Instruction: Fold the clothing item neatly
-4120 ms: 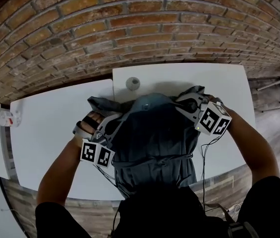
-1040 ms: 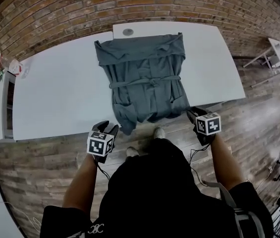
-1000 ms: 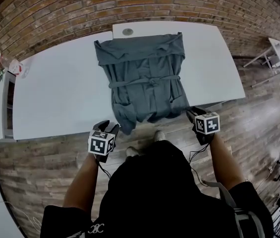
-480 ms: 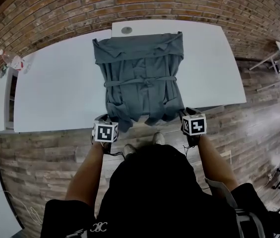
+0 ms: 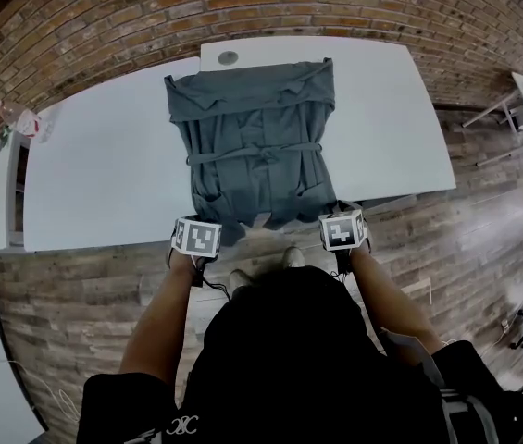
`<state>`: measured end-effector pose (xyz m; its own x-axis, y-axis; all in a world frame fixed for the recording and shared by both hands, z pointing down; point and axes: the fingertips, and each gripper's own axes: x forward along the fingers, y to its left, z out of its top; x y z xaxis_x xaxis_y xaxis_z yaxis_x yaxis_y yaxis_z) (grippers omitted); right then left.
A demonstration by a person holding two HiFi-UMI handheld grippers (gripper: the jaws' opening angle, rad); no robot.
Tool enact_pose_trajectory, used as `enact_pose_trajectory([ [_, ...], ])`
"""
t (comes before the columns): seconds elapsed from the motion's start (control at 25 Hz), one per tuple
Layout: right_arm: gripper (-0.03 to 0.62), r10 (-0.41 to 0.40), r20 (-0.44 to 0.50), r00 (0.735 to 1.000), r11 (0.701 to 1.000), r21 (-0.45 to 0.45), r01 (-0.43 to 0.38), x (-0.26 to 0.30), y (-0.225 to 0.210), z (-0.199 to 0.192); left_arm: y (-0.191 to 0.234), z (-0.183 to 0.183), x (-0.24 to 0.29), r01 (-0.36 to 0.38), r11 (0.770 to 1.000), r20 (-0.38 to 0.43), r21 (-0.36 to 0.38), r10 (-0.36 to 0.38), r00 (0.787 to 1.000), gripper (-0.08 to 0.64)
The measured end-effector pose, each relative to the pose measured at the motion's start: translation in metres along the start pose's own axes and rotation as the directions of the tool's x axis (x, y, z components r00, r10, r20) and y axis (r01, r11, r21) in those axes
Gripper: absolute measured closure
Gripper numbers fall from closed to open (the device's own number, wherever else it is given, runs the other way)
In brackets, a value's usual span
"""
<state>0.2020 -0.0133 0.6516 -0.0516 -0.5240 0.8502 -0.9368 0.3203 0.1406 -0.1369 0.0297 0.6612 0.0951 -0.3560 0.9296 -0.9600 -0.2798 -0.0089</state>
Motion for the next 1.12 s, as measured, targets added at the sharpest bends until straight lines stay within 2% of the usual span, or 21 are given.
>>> enact_pose_trajectory([
  [0.04, 0.48, 0.003, -0.009, 1.0, 1.0, 0.003, -0.003, 0.0, 0.0, 0.0, -0.001, -0.001, 0.0, 0.023, 1.0, -0.002, -0.012, -0.023, 1.0, 0.434],
  [0.12, 0.5, 0.008, -0.021, 1.0, 1.0, 0.004, -0.008, 0.0, -0.001, 0.0, -0.003, -0.002, 0.001, 0.069, 0.997, 0.0, -0.048, -0.069, 0.998, 0.502],
  [0.28, 0.553, 0.054, -0.02, 0.998, 0.998, 0.036, -0.053, 0.001, 0.001, 0.004, -0.003, -0.002, 0.001, 0.155, 0.98, 0.026, -0.127, -0.153, 0.988, 0.514],
  [0.4, 0.566, 0.131, -0.022, 0.991, 0.987, 0.093, -0.128, -0.007, 0.007, 0.007, -0.005, -0.001, -0.006, 0.235, 0.956, 0.064, -0.178, -0.227, 0.972, 0.517],
  [0.6, 0.566, 0.273, 0.071, 0.959, 0.944, 0.174, -0.282, -0.027, 0.018, 0.027, -0.008, 0.011, -0.031, 0.33, 0.928, 0.154, -0.172, -0.306, 0.94, 0.518],
  [0.76, 0.566, 0.357, 0.171, 0.918, 0.908, 0.168, -0.385, -0.051, 0.024, 0.058, -0.004, 0.029, -0.056, 0.397, 0.903, 0.241, -0.166, -0.353, 0.904, 0.518],
  [0.92, 0.566, 0.397, 0.259, 0.88, 0.885, 0.146, -0.442, -0.075, 0.028, 0.093, 0.004, 0.052, -0.085, 0.468, 0.871, 0.334, -0.147, -0.402, 0.853, 0.518],
  [1.04, 0.566, 0.407, 0.319, 0.856, 0.876, 0.128, -0.465, -0.09, 0.026, 0.124, 0.011, 0.075, -0.105, 0.509, 0.852, 0.4, -0.12, -0.428, 0.81, 0.518],
  [1.12, 0.566, 0.401, 0.346, 0.848, 0.881, 0.11, -0.461, -0.098, 0.022, 0.146, 0.015, 0.094, -0.118, 0.533, 0.84, 0.439, -0.099, -0.444, 0.781, 0.518],
])
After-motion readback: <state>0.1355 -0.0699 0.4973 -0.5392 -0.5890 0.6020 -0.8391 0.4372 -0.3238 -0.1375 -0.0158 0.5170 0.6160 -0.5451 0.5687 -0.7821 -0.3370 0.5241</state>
